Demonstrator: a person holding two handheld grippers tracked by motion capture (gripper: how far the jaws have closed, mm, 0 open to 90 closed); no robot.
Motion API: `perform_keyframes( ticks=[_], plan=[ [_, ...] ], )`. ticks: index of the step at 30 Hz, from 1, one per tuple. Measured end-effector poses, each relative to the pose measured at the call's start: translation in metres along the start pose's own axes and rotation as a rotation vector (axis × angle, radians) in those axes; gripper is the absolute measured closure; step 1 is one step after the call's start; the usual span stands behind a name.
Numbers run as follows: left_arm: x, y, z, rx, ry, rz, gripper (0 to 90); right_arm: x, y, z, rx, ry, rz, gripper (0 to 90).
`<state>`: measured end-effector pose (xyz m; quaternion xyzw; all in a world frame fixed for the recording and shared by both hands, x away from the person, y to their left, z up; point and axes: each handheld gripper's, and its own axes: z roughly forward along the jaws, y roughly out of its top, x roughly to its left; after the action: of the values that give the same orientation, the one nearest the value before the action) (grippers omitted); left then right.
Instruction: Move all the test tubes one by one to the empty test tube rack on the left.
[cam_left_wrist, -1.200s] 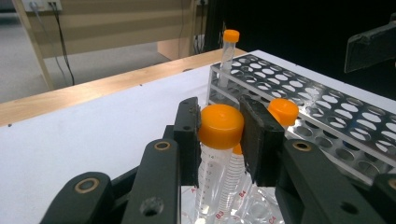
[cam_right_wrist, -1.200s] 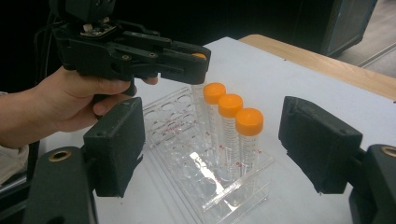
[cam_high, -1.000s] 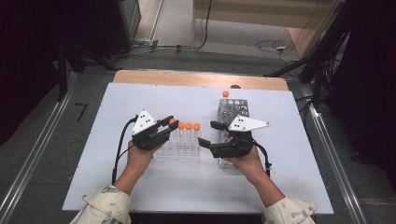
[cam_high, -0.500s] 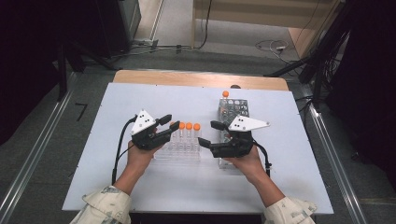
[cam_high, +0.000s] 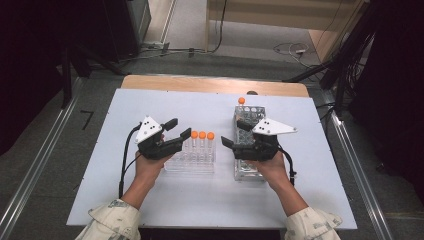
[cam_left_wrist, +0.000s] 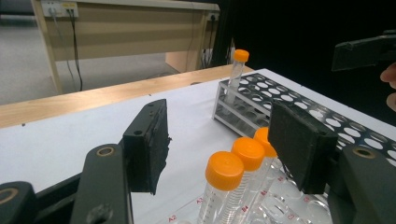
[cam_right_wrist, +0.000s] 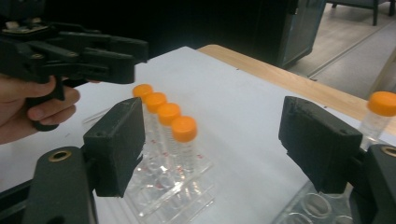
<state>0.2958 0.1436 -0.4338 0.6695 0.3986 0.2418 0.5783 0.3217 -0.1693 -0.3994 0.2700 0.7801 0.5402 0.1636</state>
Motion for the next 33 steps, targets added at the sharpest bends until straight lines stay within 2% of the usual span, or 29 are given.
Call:
perform_keyframes(
  ticks=[6, 13, 26, 33],
  plan=[
    [0.000, 0.000, 0.000, -0.003, 0.004, -0.014, 34.0, -0.010, 0.003, -0.001, -0.014, -0.057, 0.010, 21.2],
    [0.002, 0.002, -0.002, -0.013, 0.027, -0.026, 29.1, -0.023, 0.004, 0.009, 0.000, -0.136, 0.017, 21.2],
    [0.003, 0.002, -0.002, -0.015, 0.033, -0.030, 29.3, -0.051, 0.003, 0.027, 0.035, -0.216, 0.041, 22.4],
    [0.002, 0.002, -0.001, -0.013, 0.029, -0.025, 29.6, -0.060, 0.001, 0.035, 0.052, -0.261, 0.037, 24.6]
  ],
)
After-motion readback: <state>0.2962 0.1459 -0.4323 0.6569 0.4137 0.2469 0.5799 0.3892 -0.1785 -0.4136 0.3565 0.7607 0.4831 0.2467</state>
